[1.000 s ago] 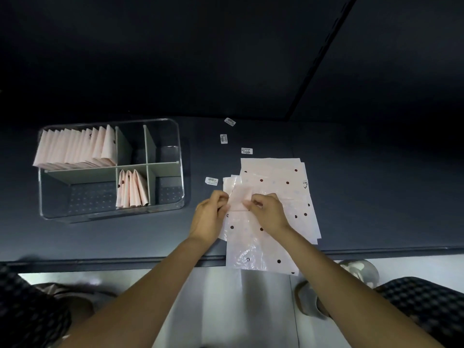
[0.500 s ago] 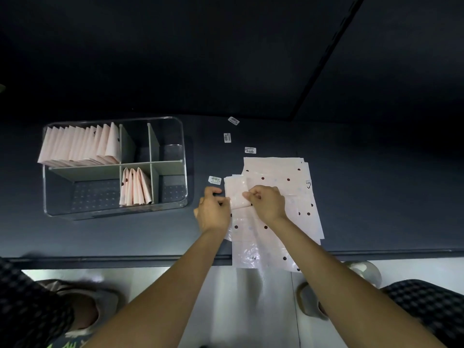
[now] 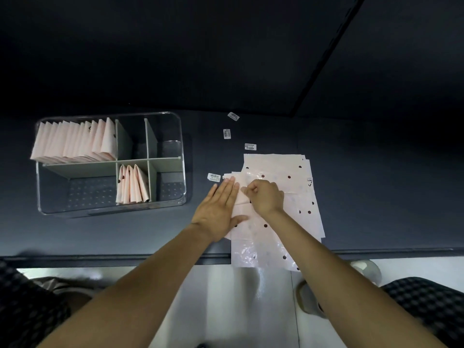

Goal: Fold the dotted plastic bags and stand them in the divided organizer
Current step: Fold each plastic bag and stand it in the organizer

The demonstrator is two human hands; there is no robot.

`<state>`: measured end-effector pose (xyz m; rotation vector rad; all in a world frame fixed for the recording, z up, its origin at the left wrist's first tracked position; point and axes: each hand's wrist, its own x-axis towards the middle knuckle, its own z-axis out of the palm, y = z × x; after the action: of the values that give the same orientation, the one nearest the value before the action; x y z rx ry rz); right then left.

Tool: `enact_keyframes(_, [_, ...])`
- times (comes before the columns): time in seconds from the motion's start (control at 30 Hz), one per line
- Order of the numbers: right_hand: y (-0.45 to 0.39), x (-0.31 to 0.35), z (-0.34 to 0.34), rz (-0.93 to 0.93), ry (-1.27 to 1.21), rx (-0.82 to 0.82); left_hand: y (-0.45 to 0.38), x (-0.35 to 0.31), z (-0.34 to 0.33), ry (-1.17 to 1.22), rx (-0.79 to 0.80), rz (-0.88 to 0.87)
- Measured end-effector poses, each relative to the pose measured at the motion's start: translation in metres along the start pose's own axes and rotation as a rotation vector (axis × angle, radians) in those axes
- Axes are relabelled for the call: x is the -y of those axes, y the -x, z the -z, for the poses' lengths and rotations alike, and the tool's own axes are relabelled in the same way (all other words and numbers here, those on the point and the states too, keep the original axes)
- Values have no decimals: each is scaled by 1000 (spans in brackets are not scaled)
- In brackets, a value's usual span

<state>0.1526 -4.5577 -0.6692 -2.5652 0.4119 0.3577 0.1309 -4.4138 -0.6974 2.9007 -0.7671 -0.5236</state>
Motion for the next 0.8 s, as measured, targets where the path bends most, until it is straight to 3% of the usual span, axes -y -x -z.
enact_keyframes(0.1, [13, -5, -4, 136, 55, -93, 1, 1, 3, -18, 17, -18])
enact_keyframes(0.2, [30, -16, -9, 414, 312, -192, 2, -2, 5, -57, 26, -9])
enact_keyframes(0.3, [37, -28, -15, 603, 481, 22, 3, -3, 5, -97, 47, 0])
enact_keyframes(0.4, [32, -40, -14, 579, 530, 144, 3, 0, 5, -66, 37, -23])
enact_keyframes(0.5, [27, -39, -6, 594, 615, 156, 5, 9, 5, -29, 51, -61])
enact_keyframes(0.8, [25, -6, -2, 708, 798, -169, 15, 33, 8, 54, -24, -39])
